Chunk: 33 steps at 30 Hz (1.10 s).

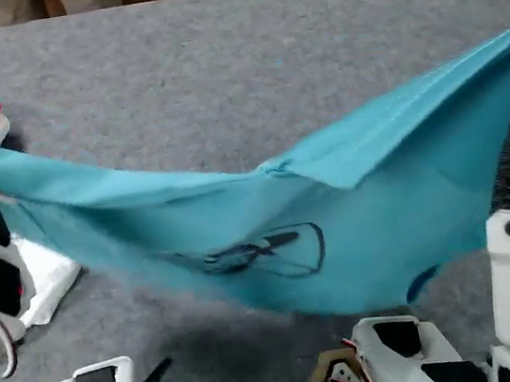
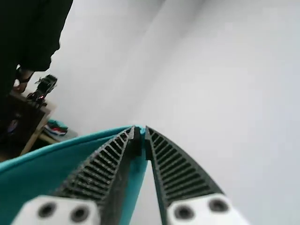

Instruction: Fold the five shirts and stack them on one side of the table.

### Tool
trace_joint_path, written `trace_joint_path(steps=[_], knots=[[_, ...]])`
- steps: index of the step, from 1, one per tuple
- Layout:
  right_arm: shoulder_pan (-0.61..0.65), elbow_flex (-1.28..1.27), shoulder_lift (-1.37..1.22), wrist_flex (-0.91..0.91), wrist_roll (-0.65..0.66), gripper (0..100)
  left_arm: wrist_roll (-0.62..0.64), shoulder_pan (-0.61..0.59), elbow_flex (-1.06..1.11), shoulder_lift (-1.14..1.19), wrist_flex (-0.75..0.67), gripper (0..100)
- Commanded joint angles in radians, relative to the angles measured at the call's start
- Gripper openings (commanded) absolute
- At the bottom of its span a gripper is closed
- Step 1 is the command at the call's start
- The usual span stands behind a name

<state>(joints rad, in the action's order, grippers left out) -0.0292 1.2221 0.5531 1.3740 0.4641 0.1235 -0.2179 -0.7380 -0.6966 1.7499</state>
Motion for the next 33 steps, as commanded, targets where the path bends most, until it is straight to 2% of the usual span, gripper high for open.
trace_joint_path(steps=[1, 8, 15, 23, 29, 33], knots=[[-0.016, 0.008, 0.002, -0.069, 0.034, 0.5, -0.009, 0.006, 0.071, -0.05, 0.009, 2], [-0.016, 0.007, 0.002, -0.157, 0.068, 0.5, -0.009, 0.014, 0.232, -0.162, 0.009, 2], [-0.008, -0.033, -0.01, -0.14, 0.064, 0.5, -0.003, 0.015, 0.46, -0.196, -0.012, 2], [-0.007, -0.398, -0.056, -0.143, 0.06, 0.5, 0.018, 0.014, 0.821, -0.099, -0.358, 2], [-0.008, -0.644, -0.194, -0.273, 0.049, 0.5, 0.02, 0.015, 0.852, 0.067, -0.569, 2], [-0.01, -0.679, -0.321, -0.373, -0.021, 0.5, 0.02, 0.015, 0.799, 0.231, -0.72, 2]])
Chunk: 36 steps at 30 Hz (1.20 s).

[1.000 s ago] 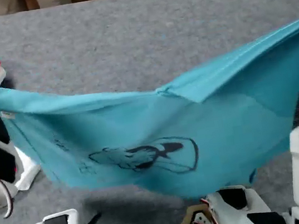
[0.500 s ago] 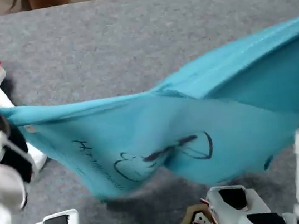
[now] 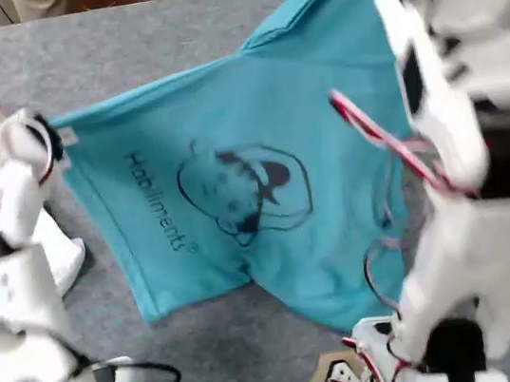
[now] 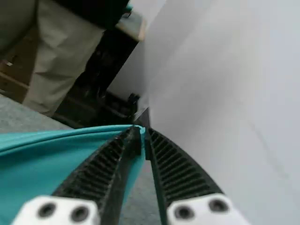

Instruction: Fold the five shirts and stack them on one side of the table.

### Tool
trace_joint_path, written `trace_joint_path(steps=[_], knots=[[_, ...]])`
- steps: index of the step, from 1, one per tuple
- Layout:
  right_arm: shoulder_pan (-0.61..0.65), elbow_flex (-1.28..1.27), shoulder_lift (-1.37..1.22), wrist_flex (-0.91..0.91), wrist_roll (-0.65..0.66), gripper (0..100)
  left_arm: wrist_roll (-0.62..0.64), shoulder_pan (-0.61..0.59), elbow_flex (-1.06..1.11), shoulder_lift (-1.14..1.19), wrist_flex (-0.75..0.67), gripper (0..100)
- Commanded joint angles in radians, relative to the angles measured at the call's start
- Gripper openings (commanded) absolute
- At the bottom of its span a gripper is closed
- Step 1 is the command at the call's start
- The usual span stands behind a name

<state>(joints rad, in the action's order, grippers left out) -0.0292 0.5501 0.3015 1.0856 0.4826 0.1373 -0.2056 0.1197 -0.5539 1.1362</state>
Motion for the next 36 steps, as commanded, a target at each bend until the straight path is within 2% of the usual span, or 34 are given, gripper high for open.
trace_joint_path(steps=[1, 4, 11, 17, 19, 22, 31, 36], knots=[[-0.012, -0.007, -0.105, -0.112, -0.048, 0.5, 0.006, 0.003, -0.08, 0.131, -0.133, 2], [-0.012, -0.007, -0.2, -0.207, -0.057, 0.5, 0.006, 0.003, -0.157, 0.252, -0.195, 2], [0.01, 0.044, -0.426, -0.413, -0.057, 0.4, -0.002, 0.04, -0.384, 0.524, -0.212, 2], [0.021, 0.255, -0.611, -0.358, -0.057, 0.4, 0.005, 0.063, -0.608, 0.757, -0.201, 2], [0.018, 0.328, -0.661, -0.301, -0.057, 0.4, 0.002, 0.06, -0.644, 0.809, -0.198, 2], [0.015, 0.429, -0.697, -0.146, -0.057, 0.4, -0.003, 0.058, -0.697, 0.843, -0.112, 2], [0.012, 0.633, -0.702, 0.528, 0.012, 0.5, -0.153, 0.058, -0.752, 0.842, 0.253, 2], [-0.002, 0.7, -0.696, 0.706, 0.008, 0.4, -0.186, 0.069, -0.753, 0.84, 0.43, 2]])
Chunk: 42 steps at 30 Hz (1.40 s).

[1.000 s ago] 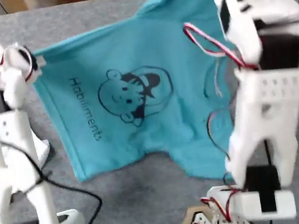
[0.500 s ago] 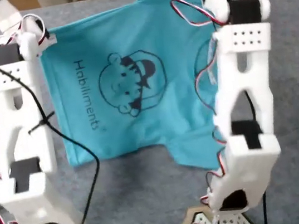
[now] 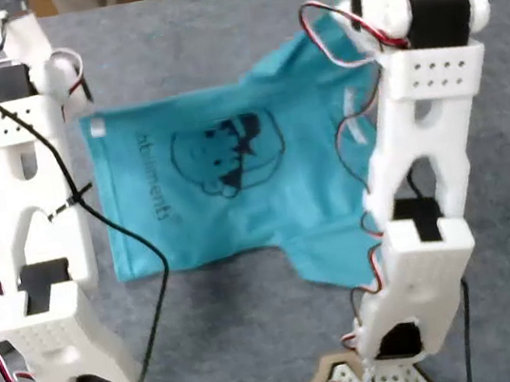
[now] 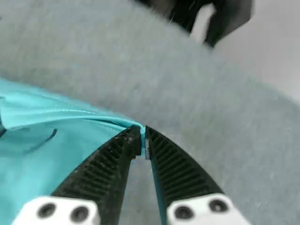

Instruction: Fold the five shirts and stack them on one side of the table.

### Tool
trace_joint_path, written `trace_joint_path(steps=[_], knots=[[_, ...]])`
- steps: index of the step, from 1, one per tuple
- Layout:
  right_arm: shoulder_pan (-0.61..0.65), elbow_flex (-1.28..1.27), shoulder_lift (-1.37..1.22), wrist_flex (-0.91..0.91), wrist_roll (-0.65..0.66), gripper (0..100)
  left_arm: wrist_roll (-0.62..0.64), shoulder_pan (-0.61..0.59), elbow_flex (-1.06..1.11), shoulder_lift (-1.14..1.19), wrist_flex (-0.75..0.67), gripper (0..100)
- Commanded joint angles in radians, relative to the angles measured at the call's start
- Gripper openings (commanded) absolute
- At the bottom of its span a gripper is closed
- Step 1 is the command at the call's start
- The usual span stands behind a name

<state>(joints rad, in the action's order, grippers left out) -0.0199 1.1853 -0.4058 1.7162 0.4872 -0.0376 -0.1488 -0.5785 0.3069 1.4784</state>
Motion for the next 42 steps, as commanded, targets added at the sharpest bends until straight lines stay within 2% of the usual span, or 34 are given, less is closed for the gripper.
trace_joint_path(steps=[1, 5, 12, 20, 25, 33, 42], knots=[[-0.019, 0.065, 0.019, 0.074, -0.018, 0.4, -0.003, 0.028, -0.055, -0.021, 0.132, 2], [-0.042, -0.079, 0.137, 0.072, -0.054, 0.4, 0.023, 0.083, -0.051, -0.054, 0.269, 2], [-0.015, -0.628, 0.495, 0.025, -0.048, 0.4, 0.032, 0.081, 0.054, -0.186, 0.264, 2], [-0.093, -1.188, 0.832, -0.19, -0.043, 0.4, 0.02, 0.086, 0.327, -0.255, 0.198, 2], [-0.151, -1.457, 0.969, -0.272, -0.008, 0.4, -0.009, 0.1, 0.597, -0.371, 0.086, 2], [-0.217, -1.727, 1.188, -0.293, 0.072, 0.4, -0.015, 0.103, 0.967, -0.542, -0.091, 2], [-0.22, -1.951, 1.395, -0.253, 0.137, 0.4, -0.017, 0.066, 1.074, -0.544, -0.192, 2]])
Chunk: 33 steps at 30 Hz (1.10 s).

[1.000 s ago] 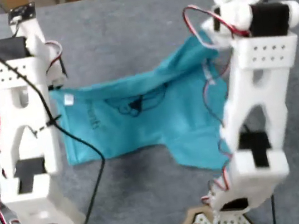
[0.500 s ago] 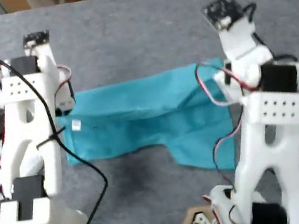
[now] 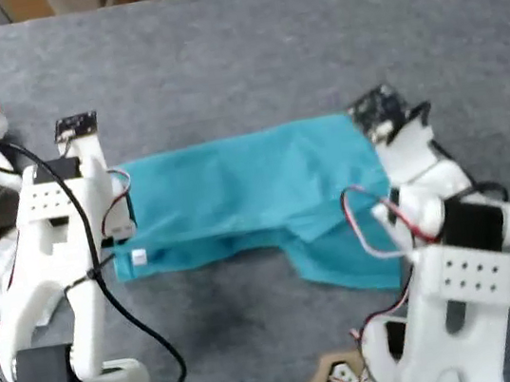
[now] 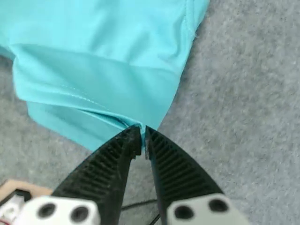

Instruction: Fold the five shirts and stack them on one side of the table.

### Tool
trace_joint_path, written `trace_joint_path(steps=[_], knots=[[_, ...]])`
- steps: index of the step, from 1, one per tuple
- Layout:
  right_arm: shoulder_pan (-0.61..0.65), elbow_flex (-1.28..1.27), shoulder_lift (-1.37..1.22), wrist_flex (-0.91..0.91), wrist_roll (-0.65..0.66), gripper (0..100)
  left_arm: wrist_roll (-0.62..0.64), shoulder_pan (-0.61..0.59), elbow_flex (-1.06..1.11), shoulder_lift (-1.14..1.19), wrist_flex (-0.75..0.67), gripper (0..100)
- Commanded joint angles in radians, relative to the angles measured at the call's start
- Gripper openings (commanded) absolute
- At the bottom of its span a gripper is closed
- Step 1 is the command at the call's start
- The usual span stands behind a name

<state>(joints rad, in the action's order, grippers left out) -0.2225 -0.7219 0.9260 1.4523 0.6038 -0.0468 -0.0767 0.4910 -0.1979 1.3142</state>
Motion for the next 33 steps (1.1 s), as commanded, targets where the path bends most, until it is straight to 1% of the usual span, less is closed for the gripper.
trace_joint_path(steps=[1, 5, 14, 19, 24, 28, 33], knots=[[-0.018, -0.065, 0.081, 0.011, 0.02, 0.4, -0.008, -0.006, 0.006, -0.039, -0.028, 2], [-0.042, -0.13, 0.131, 0.009, 0.037, 0.4, -0.008, -0.006, 0.008, -0.039, -0.025, 2], [-0.18, -0.194, 0.173, 0.011, 0.186, 0.4, -0.044, -0.008, 0.141, -0.041, -0.046, 2], [-0.174, -0.208, 0.206, 0.041, 0.226, 0.4, -0.037, -0.006, 0.172, -0.041, -0.097, 2], [-0.134, -0.209, 0.255, 0.084, 0.224, 0.4, -0.002, -0.014, 0.144, -0.041, -0.112, 2], [-0.116, -0.211, 0.278, 0.101, 0.226, 0.4, -0.002, -0.014, 0.126, -0.041, -0.114, 2], [-0.125, -0.259, 0.285, 0.103, 0.288, 0.4, 0.0, -0.017, 0.12, -0.041, -0.143, 2]])
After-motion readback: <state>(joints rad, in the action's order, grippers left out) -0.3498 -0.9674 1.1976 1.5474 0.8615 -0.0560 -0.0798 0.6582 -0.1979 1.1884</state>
